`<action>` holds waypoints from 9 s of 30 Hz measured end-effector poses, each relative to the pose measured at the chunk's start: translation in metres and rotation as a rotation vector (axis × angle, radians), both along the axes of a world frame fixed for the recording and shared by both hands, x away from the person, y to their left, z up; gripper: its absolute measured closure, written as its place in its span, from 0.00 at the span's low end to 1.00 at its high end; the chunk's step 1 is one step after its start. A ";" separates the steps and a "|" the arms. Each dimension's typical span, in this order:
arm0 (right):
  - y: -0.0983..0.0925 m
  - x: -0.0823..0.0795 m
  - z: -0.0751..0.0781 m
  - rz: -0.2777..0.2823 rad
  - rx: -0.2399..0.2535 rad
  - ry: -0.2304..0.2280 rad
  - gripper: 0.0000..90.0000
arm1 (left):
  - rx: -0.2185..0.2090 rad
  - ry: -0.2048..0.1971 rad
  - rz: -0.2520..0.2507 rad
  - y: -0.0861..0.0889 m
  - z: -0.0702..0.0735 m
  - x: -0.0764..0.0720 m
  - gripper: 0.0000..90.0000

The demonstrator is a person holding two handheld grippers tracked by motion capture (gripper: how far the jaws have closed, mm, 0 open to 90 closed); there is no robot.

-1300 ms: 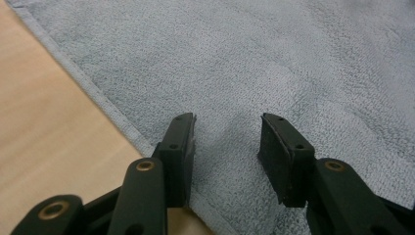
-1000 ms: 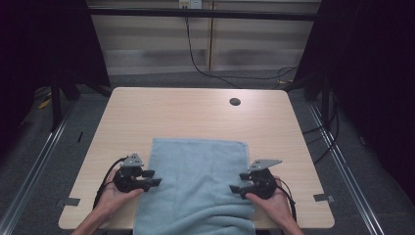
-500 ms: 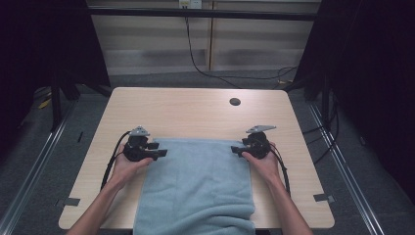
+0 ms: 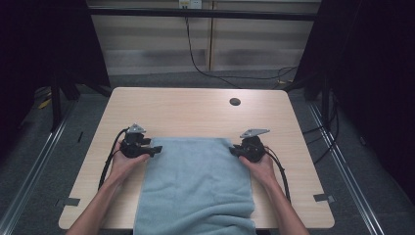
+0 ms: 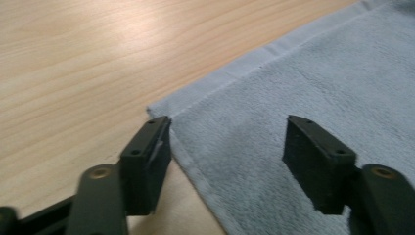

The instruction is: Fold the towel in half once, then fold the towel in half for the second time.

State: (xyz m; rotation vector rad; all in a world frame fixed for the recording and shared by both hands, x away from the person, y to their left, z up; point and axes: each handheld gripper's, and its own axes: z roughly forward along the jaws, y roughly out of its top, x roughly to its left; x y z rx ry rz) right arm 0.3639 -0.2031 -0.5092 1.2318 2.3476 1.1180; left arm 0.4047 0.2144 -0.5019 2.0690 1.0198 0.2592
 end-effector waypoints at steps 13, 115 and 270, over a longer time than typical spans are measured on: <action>0.004 -0.002 -0.001 -0.002 0.007 -0.006 0.92 | 0.046 -0.038 -0.097 -0.018 -0.004 -0.005 0.65; 0.000 -0.080 0.017 0.063 -0.066 0.051 0.95 | -0.061 0.065 -0.221 0.008 -0.001 -0.080 0.92; -0.005 -0.118 0.012 0.108 0.014 0.087 0.50 | -0.049 0.114 -0.199 -0.005 0.008 -0.118 0.50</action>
